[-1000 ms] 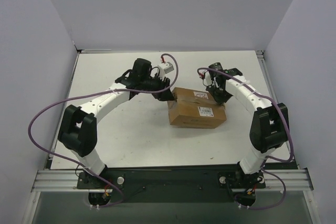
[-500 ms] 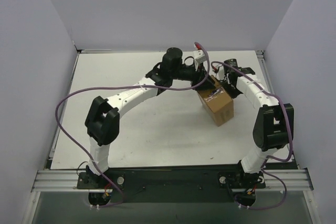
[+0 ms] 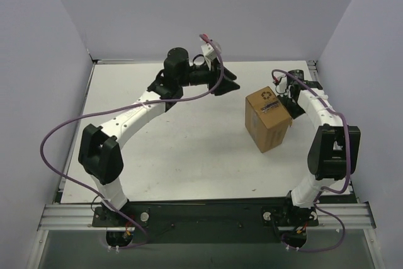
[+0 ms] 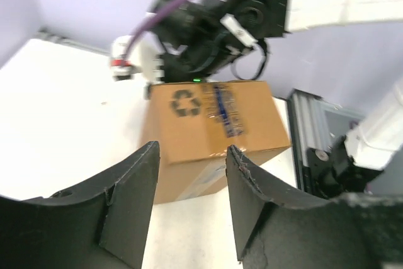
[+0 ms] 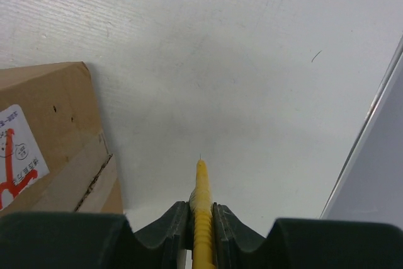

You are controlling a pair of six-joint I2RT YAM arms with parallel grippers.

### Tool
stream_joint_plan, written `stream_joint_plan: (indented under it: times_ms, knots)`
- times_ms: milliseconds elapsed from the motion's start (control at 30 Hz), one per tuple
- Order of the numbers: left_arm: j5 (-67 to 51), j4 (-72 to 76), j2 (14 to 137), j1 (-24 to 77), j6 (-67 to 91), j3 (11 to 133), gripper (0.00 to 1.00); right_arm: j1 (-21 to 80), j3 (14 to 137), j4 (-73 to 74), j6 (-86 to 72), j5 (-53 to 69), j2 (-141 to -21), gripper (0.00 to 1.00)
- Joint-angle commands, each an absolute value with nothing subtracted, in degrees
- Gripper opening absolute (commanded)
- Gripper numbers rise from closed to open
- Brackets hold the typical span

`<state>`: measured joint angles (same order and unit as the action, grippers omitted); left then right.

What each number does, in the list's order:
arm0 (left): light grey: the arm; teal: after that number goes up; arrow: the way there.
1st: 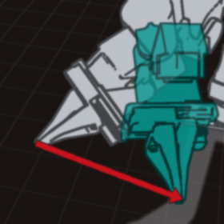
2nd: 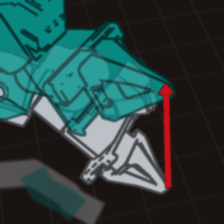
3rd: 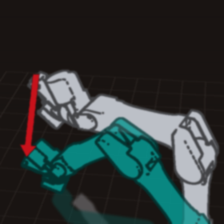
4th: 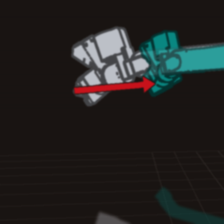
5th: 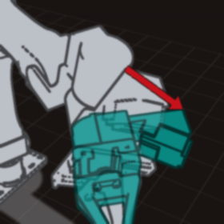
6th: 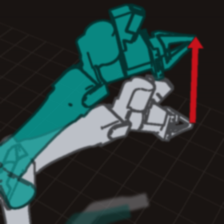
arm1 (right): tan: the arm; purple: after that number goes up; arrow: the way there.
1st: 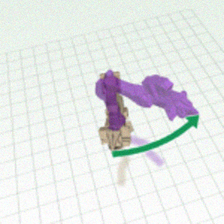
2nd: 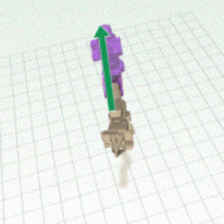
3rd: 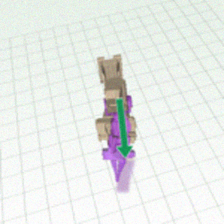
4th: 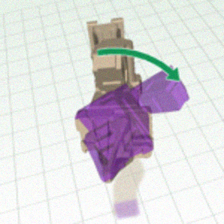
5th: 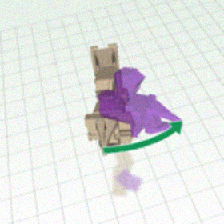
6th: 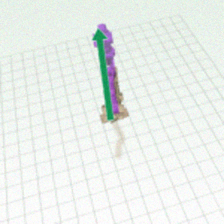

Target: Unpack the express box

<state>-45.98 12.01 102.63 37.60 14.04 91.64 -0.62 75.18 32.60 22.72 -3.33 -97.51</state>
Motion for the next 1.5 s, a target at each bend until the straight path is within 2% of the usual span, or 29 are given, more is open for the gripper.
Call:
stream_joint_plan:
  times_ms: [0,167,367,700,867,967,1233,1467]
  knots:
    - [-41.3,13.4,100.7,36.2,17.6,90.0,0.59,-2.1,77.4,33.9,23.1,-0.1,-96.0,0.0]
    - [-42.5,15.9,106.2,37.5,21.1,92.6,0.71,-2.5,77.8,34.2,23.6,6.9,-96.4,0.0]
    - [-43.2,15.6,107.9,39.0,20.0,92.4,0.78,-0.9,79.4,34.3,23.9,14.0,-99.3,0.0]
    - [-40.5,8.4,101.9,37.7,15.9,89.3,0.79,5.9,80.3,34.7,20.1,18.6,-101.7,0.0]
    - [-38.6,5.9,101.3,37.4,15.3,89.6,0.84,9.8,79.6,34.5,16.5,19.3,-100.6,0.0]
    - [-36.8,3.8,100.9,37.5,14.4,89.6,0.95,11.3,80.7,34.6,15.6,19.8,-101.1,0.0]
    - [-25.2,-3.2,102.0,40.5,8.4,91.6,0.97,10.4,82.8,33.9,14.3,18.2,-100.4,0.0]
    - [-25.7,-3.4,106.8,42.0,7.6,97.0,0.97,6.8,78.8,33.2,13.5,19.2,-97.6,0.0]
